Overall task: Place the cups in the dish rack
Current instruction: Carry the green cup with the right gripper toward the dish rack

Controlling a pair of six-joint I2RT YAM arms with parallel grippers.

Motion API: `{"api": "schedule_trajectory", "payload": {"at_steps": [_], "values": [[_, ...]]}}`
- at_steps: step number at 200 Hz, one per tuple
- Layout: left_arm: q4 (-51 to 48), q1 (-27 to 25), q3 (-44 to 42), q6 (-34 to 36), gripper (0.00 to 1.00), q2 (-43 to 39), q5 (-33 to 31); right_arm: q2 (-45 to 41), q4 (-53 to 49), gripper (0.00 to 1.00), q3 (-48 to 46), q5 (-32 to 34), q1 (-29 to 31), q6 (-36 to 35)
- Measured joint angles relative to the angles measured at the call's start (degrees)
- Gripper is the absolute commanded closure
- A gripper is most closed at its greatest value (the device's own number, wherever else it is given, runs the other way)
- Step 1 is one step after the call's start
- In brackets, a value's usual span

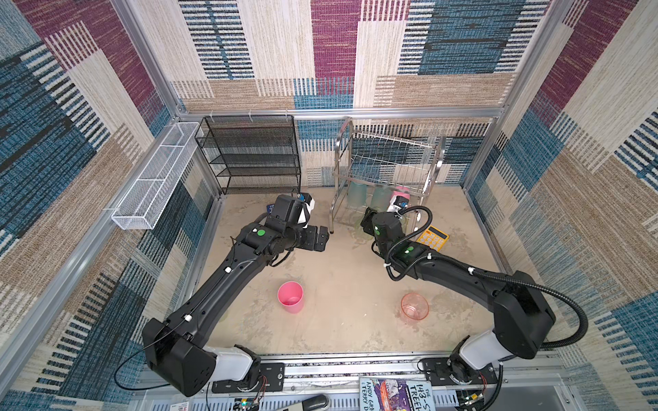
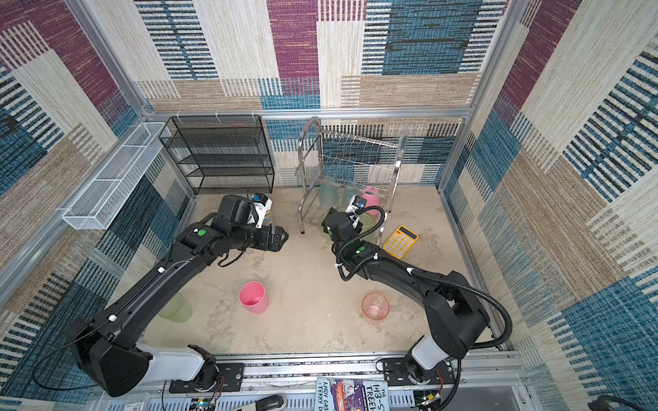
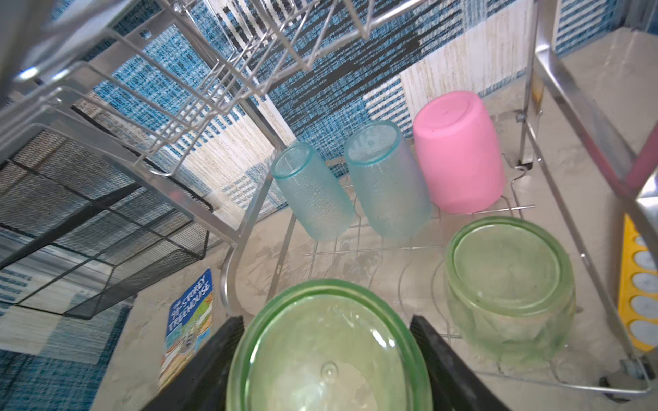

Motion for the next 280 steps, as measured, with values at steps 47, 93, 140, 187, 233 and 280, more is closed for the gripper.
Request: {"api": "schedule_trajectory", "payload": {"at_steps": [47,93,140,187,233,280], "values": [[4.9,2.4,-5.3,0.6,0.01,-3.1,1.7,4.3,0.5,0.37,2.1,5.4,0.5,-5.5],[8.7,6.6,-7.7,-0.9,0.01,-4.8,4.0,10.1,0.9,0.37,5.2,9.7,0.5,-8.7],[10.5,7.5,-8.8,-1.8,0.01,-6.0,5.9,15.3,1.4,0.37,9.1,13.3,0.6,-10.2],[11.4,7.5,-9.5,-2.3,0.01,-6.1,6.7,18.4,3.0,0.36,10.8,16.6,0.6,-12.7],[12.6,7.6,-10.4,-2.6,0.01,-6.0,8.3,20.2,6.5,0.36,10.8,19.8,0.6,-17.0],[13.9,7.6,-10.9,-3.3,0.00,-6.0,9.0,22.5,9.2,0.37,10.9,21.2,0.6,-19.5]]}}
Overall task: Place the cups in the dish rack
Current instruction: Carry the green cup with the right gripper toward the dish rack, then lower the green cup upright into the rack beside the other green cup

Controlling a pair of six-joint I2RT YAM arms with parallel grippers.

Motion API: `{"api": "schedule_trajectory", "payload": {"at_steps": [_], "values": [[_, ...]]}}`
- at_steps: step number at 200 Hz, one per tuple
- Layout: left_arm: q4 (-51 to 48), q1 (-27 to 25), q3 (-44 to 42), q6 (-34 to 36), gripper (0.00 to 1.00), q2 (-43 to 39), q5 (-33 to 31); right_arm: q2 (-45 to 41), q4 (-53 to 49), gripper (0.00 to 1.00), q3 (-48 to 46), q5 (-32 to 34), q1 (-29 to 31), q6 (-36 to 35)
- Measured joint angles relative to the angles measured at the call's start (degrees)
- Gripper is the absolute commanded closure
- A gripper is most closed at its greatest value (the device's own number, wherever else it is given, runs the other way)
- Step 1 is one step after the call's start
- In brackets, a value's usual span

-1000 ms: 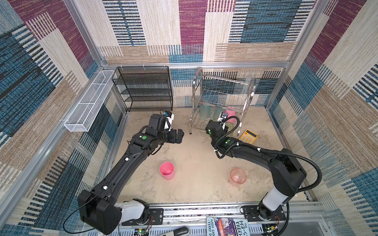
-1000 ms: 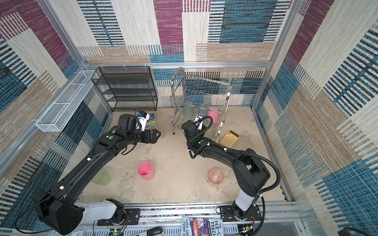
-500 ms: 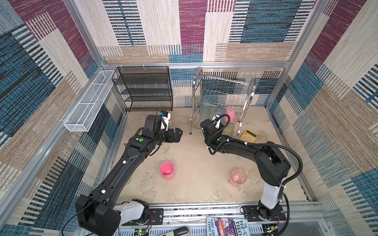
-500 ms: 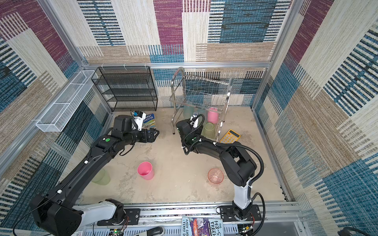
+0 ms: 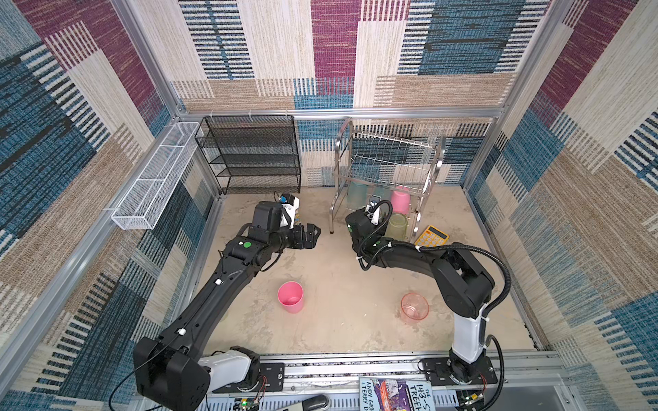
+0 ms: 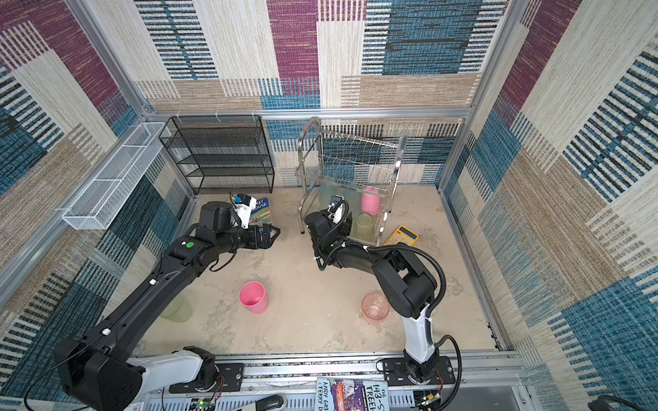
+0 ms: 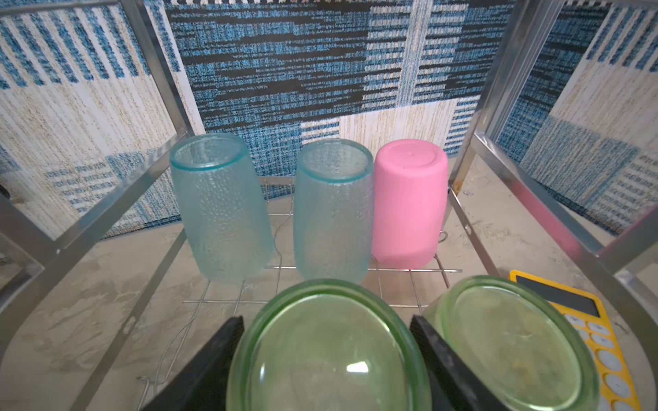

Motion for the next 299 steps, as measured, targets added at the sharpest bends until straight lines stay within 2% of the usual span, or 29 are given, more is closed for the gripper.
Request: {"api": "schedule_trajectory", "payload": {"at_steps": [66,299], "values": [[0.2,0.0,-0.3,-2.3,0.00,0.3,0.4,1.9,3.3,0.36,1.0,1.3,-0.2,-1.8],[0.4,-0.1,-0.6,-2.4,0.00,2.1,1.4,6.1,9.4,0.36,2.9,1.9,-3.5,-8.0]]}}
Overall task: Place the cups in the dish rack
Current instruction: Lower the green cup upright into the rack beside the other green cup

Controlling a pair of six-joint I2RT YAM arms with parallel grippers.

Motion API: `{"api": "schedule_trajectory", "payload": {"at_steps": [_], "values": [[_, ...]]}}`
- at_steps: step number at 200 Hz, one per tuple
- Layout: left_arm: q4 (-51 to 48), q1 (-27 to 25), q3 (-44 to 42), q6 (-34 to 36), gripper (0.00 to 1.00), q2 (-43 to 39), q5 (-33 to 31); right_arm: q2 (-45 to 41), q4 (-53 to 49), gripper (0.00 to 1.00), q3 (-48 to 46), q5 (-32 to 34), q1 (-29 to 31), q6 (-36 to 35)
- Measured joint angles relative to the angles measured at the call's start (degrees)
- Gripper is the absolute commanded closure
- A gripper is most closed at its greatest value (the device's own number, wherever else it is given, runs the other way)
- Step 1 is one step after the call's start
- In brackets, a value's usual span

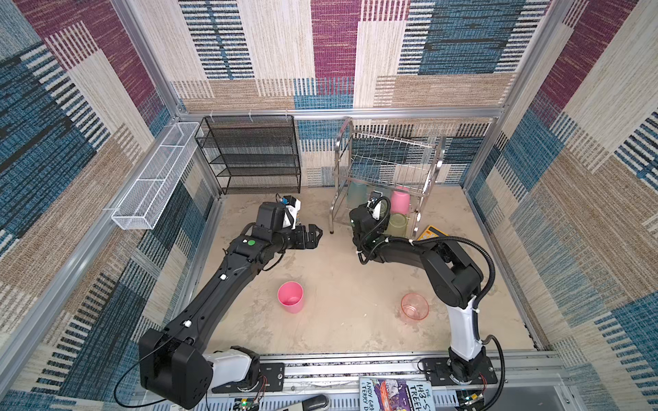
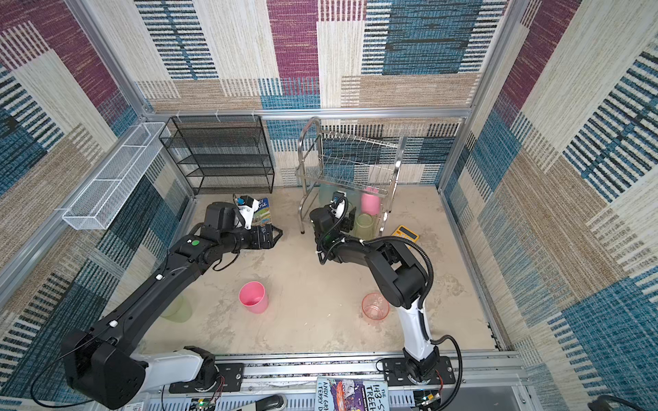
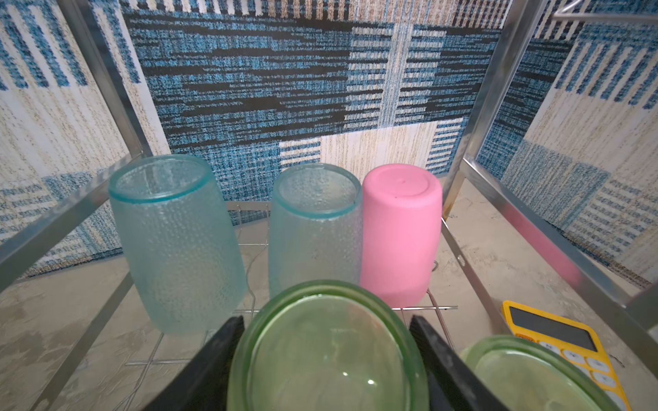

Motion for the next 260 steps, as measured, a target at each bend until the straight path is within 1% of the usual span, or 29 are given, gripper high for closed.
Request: {"api": "schedule_trajectory", "payload": {"at_steps": [130,179,209,260], "values": [[0.0,0.0,0.0,0.0,0.01,1.1,0.2,4.8,0.2,0.35,3.0,0.4,-0.3,0.7],[0.0,0.0,0.0,-0.1,0.01,1.4,0.3,5.4,0.2,0.29,3.7,1.0,-0.4,2.1],[0.0,0.0,0.0,-0.2,0.01,1.5,0.3,5.4,-0.3,0.23,4.0,1.0,-0.4,2.3],[0.0,0.0,0.0,-0.2,0.01,1.7,0.4,5.4,-3.0,0.16,4.5,0.9,-0.4,3.0]]}}
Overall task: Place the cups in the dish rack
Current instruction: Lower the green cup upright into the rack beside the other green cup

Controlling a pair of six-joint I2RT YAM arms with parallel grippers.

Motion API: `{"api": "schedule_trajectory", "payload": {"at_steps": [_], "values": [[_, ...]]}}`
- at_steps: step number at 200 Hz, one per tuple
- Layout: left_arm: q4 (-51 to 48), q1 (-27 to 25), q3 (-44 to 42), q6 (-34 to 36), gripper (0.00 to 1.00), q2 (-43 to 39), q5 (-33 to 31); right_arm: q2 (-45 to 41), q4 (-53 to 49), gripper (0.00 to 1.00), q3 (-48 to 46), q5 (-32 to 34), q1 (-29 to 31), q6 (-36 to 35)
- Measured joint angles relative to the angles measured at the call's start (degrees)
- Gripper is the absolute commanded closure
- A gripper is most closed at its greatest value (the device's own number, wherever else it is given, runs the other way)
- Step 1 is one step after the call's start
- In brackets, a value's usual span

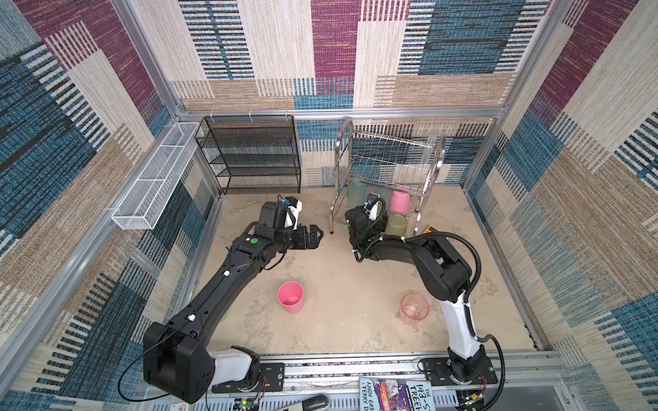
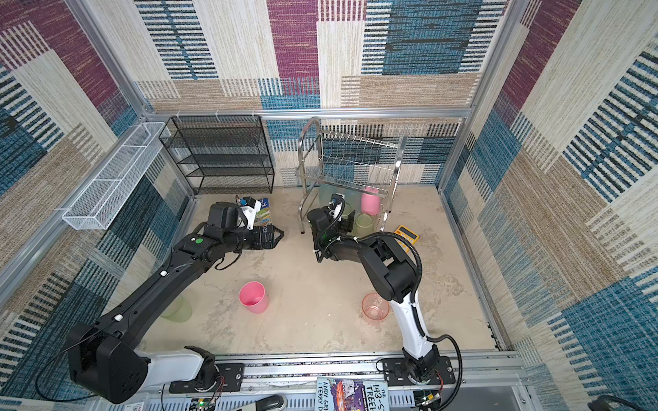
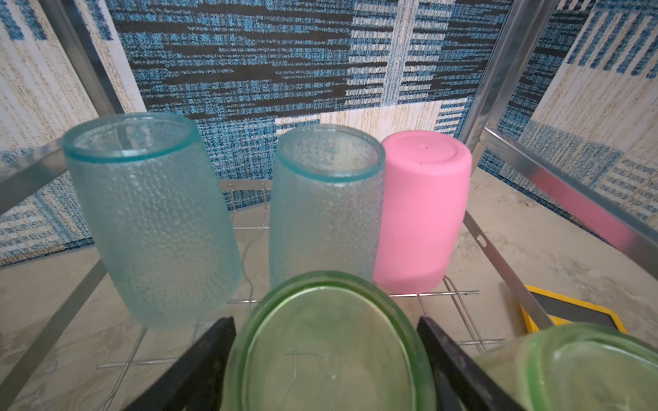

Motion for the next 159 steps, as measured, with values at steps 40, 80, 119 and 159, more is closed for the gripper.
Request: {"api": "schedule_trajectory", "payload": {"at_steps": [40,80,119,159], "values": [[0.0,0.0,0.0,0.0,0.01,0.0,0.0,0.0,-0.4,0.13,0.0,-0.1,0.0,0.2],[0.0,0.0,0.0,0.0,0.01,0.0,0.0,-0.3,-0.7,0.12,-0.2,-0.5,0.2,0.2],[0.0,0.0,0.0,0.0,0.01,-0.3,0.0,-1.0,-0.3,0.11,-1.2,-0.4,0.9,-0.5],[0.0,0.0,0.0,0.0,0.01,-0.5,0.0,-1.6,0.0,0.11,-1.8,-0.4,1.6,-1.1]]}}
